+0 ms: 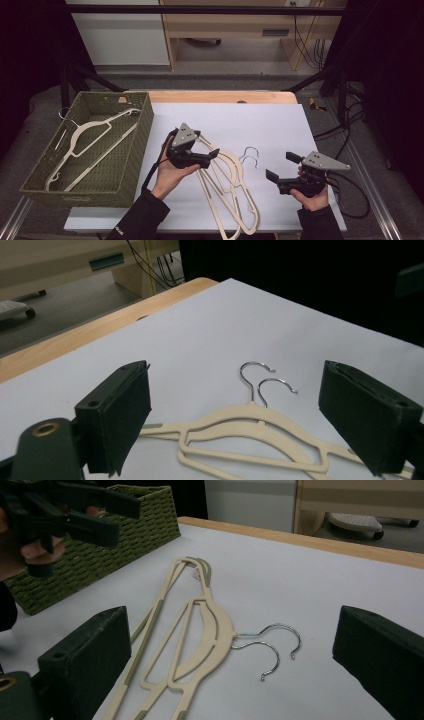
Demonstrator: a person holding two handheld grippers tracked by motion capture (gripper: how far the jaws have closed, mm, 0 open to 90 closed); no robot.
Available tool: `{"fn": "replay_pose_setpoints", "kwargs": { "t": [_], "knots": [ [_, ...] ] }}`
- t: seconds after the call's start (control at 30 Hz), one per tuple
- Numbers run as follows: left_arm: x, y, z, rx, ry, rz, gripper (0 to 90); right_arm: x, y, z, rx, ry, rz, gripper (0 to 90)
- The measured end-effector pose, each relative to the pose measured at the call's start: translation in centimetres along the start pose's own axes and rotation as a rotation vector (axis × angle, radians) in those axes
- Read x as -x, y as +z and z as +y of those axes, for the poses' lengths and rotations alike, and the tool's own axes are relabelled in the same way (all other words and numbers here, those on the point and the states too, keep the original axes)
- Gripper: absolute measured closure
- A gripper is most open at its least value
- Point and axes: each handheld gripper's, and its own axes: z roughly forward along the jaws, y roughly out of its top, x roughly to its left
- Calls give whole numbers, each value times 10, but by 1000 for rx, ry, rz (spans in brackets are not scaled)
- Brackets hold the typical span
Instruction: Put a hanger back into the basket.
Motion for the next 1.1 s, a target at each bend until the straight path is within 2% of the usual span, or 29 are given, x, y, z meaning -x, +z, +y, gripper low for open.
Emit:
{"fn": "replay_pose_setpoints", "kwargs": {
  "t": [0.27,0.33,0.6,0.77,0.93,1.1],
  "knots": [
    [6,36,-4,-57,12,-16,139,1,-4,1,18,2,1,30],
    [8,45,-4,-76,26,-11,145,1,-3,1,18,-1,2,30],
    [11,79,-10,-131,23,-40,166,1,-5,2,25,2,9,33],
    [13,95,-13,-155,21,-47,176,1,-5,3,28,1,8,33],
    [16,110,-15,-181,35,-54,235,1,-6,3,29,0,13,34],
    [19,125,-21,-207,30,-63,320,1,-6,3,32,-2,15,35]
  ]
}}
